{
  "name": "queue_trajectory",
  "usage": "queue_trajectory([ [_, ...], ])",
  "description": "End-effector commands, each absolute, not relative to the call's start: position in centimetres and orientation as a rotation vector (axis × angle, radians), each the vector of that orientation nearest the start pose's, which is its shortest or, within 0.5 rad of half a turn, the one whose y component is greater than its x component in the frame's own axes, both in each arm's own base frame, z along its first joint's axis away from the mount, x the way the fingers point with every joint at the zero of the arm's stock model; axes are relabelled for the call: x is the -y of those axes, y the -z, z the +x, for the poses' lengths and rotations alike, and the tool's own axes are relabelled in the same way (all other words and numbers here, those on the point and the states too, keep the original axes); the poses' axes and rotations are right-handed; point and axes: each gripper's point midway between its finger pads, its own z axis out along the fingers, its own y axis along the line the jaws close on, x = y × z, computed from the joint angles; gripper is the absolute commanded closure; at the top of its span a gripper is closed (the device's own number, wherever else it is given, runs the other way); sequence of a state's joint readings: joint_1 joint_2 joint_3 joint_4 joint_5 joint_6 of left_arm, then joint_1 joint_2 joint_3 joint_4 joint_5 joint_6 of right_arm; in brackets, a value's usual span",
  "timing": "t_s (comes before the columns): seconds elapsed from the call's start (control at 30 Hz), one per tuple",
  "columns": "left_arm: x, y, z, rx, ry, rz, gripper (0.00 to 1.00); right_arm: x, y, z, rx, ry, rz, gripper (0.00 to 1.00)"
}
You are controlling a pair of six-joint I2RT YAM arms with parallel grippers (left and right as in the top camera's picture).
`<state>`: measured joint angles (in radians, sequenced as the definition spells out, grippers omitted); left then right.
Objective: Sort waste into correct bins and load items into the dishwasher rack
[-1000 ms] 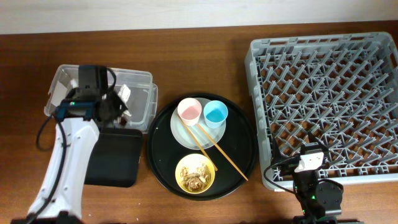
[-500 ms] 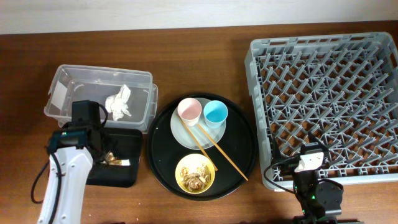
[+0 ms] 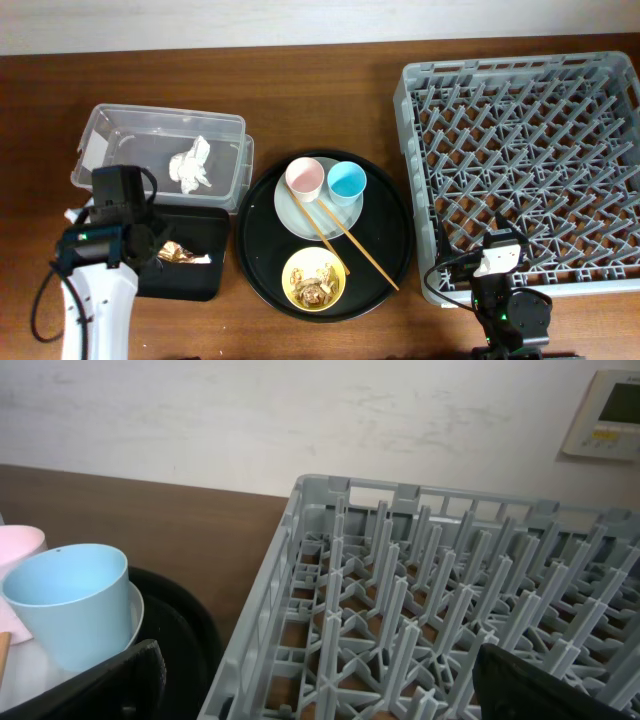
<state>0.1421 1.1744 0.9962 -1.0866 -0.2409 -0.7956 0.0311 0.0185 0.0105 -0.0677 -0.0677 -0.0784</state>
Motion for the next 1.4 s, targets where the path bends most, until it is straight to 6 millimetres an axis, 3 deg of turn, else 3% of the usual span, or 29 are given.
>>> queue_trajectory([
  [0.0, -7.2, -9.8, 22.1, -2.464, -0.16, -1.387, 0.28, -1.6, -15.5, 24.6, -1.646, -0.013, -0.124, 0.01],
  [0.03, -7.1, -7.9, 22.4, -2.448, -0.133, -1.38, 0.28, -1.6, -15.5, 24.6, -1.646, -0.013, -0.124, 0.01],
  [0.13, -7.1, -5.5, 22.7, -2.414, -0.113, -1.371, 0.28, -1.6, -15.5, 24.6, -1.646, -0.013, -0.124, 0.01],
  [0.47, -6.2, 0.0, 23.3, -2.451, -0.047, -1.421, 0.3, -1.6, -15.5, 24.6, -1.646, -0.013, -0.124, 0.01],
  [0.5, -5.8, 0.5, 23.3, -2.472, -0.029, -1.427, 0.37, -1.6, -15.5, 24.6, -1.646, -0.013, -0.124, 0.01],
  [0.53, -5.7, 0.6, 23.5, -2.476, -0.013, -1.426, 0.51, -1.6, -15.5, 24.6, -1.646, -0.013, -0.124, 0.01],
  [0.6, -5.8, -0.5, 24.3, -2.455, 0.0, -1.398, 0.65, -1.6, -15.5, 24.6, -1.646, -0.013, -0.124, 0.01],
  [0.63, -5.9, -1.4, 24.7, -2.439, 0.006, -1.386, 0.66, -1.6, -15.5, 24.6, -1.646, -0.013, -0.124, 0.01],
  [0.7, -6.1, -4.2, 25.9, -2.411, 0.025, -1.31, 0.78, -1.6, -15.5, 24.6, -1.646, -0.013, -0.124, 0.01],
  [0.73, -6.2, -6.6, 26.5, -2.369, 0.045, -1.292, 0.98, -1.6, -15.5, 24.6, -1.646, -0.013, -0.124, 0.01],
  [0.8, -6.3, -9.5, 26.9, -2.32, 0.071, -1.27, 1.0, -1.6, -15.5, 24.6, -1.646, -0.013, -0.124, 0.01],
  [0.83, -6.3, -11.1, 27.0, -2.296, 0.083, -1.257, 0.99, -1.6, -15.5, 24.6, -1.646, -0.013, -0.124, 0.01],
  [0.9, -5.7, -16.1, 28.5, -2.237, 0.157, -1.087, 0.99, -1.6, -15.5, 24.6, -1.646, -0.013, -0.124, 0.01],
  [0.97, -5.5, -18.4, 29.5, -2.2, 0.197, -1.032, 0.99, -1.6, -15.5, 24.6, -1.646, -0.013, -0.124, 0.01],
  [1.0, -5.7, -18.3, 29.5, -2.2, 0.177, -1.04, 0.89, -1.6, -15.5, 24.6, -1.646, -0.013, -0.124, 0.01],
  [1.03, -6.4, -17.8, 29.0, -2.211, 0.117, -1.064, 0.68, -1.6, -15.5, 24.6, -1.646, -0.013, -0.124, 0.01],
  [1.1, -9.2, -15.0, 26.0, -2.3, -0.189, -1.165, 0.5, -1.6, -15.5, 24.6, -1.646, -0.013, -0.124, 0.01],
  [1.27, -8.9, -7.1, 24.4, -2.568, -0.313, -1.207, 0.35, -1.6, -15.5, 24.6, -1.646, -0.013, -0.124, 0.01],
  [1.37, -8.4, -4.7, 25.5, -2.662, -0.288, -1.129, 0.35, -1.6, -15.5, 24.6, -1.646, -0.013, -0.124, 0.01],
])
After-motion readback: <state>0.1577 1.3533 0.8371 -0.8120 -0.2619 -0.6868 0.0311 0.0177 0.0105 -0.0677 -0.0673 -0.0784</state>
